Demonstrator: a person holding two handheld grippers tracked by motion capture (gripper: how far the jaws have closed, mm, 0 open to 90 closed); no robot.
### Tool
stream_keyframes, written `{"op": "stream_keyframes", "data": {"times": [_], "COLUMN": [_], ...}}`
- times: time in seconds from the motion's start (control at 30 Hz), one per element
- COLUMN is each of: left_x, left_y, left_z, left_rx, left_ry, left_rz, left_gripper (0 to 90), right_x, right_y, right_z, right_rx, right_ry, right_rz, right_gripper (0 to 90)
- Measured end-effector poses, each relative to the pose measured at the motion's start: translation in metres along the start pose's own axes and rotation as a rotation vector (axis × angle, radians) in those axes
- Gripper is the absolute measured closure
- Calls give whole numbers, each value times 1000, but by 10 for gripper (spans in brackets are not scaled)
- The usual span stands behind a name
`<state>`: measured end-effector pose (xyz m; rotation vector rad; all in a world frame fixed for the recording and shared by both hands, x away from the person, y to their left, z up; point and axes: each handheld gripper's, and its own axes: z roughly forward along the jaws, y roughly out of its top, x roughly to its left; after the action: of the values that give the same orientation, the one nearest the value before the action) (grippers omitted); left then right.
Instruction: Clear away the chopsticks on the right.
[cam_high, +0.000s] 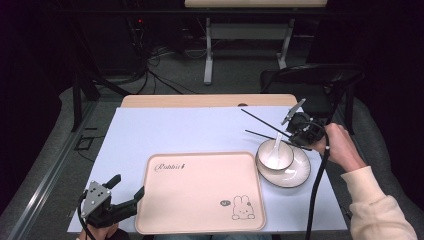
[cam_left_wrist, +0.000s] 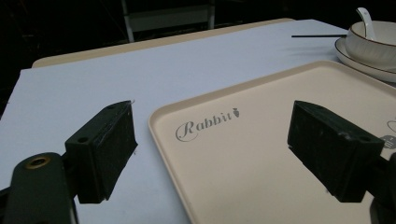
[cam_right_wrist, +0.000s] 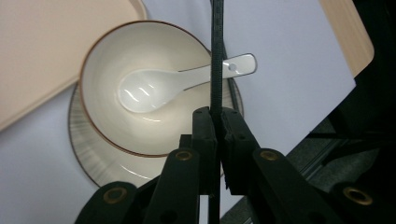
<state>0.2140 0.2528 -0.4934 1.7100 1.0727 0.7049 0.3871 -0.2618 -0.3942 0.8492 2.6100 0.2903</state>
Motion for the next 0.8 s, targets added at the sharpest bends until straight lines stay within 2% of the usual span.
{"op": "stream_keyframes", "data": {"times": [0.07,0.13,0.23,0.27,0.37,0.4,0.5,0.67,0.8], "left_x": [0,0,0,0,0,0,0,0,1], "left_y": [0,0,0,0,0,0,0,0,0], "left_z": [0,0,0,0,0,0,0,0,0], "left_rx": [1,-2,0,2,0,-1,-3,-3,-7], "left_ry": [0,-2,1,0,1,1,0,-2,-3], "left_rz": [1,-1,-1,1,0,-1,-4,-5,-6], "left_gripper": [154,154,154,153,153,153,153,153,153], "right_x": [10,17,30,35,49,53,62,72,86], "right_y": [1,1,2,2,4,5,6,7,10], "right_z": [0,1,0,0,-1,-1,3,9,16], "right_rx": [-1,-13,-25,-24,-44,-35,-45,-61,-75], "right_ry": [8,21,31,21,39,37,68,112,140], "right_rz": [48,73,91,99,121,121,129,175,171], "right_gripper": [851,851,851,851,850,850,851,851,850]}}
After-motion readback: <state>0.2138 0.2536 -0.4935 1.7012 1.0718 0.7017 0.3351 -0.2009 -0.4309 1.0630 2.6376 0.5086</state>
